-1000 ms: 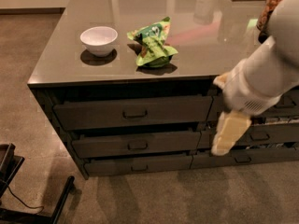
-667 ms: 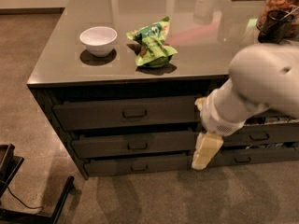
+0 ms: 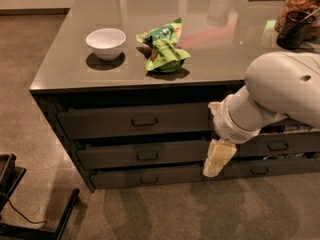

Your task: Open middle drawer

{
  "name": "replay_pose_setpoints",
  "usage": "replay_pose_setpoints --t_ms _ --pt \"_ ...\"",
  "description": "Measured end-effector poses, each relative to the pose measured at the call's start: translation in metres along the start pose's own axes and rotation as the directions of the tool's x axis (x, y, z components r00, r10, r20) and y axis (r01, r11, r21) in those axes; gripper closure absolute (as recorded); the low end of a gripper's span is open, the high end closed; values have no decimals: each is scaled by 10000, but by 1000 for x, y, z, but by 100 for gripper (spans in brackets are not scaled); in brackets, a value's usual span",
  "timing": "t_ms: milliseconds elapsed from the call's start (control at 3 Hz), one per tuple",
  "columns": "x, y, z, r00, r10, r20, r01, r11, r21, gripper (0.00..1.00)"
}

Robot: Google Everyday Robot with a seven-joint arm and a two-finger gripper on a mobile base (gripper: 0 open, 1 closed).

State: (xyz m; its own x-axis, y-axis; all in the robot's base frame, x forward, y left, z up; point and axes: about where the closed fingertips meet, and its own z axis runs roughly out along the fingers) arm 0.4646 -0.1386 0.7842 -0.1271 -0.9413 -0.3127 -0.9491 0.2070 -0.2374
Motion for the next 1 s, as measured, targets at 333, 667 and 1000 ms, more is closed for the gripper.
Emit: replay_pose_setpoints --t_ms 333,667,1000 --pt "4 2 9 9997 -215 -63 216 9997 76 0" --pt "10 12 50 9979 -640 94 639 9979 63 0" --pt "3 15 106 9941 -997 433 984 9947 313 0"
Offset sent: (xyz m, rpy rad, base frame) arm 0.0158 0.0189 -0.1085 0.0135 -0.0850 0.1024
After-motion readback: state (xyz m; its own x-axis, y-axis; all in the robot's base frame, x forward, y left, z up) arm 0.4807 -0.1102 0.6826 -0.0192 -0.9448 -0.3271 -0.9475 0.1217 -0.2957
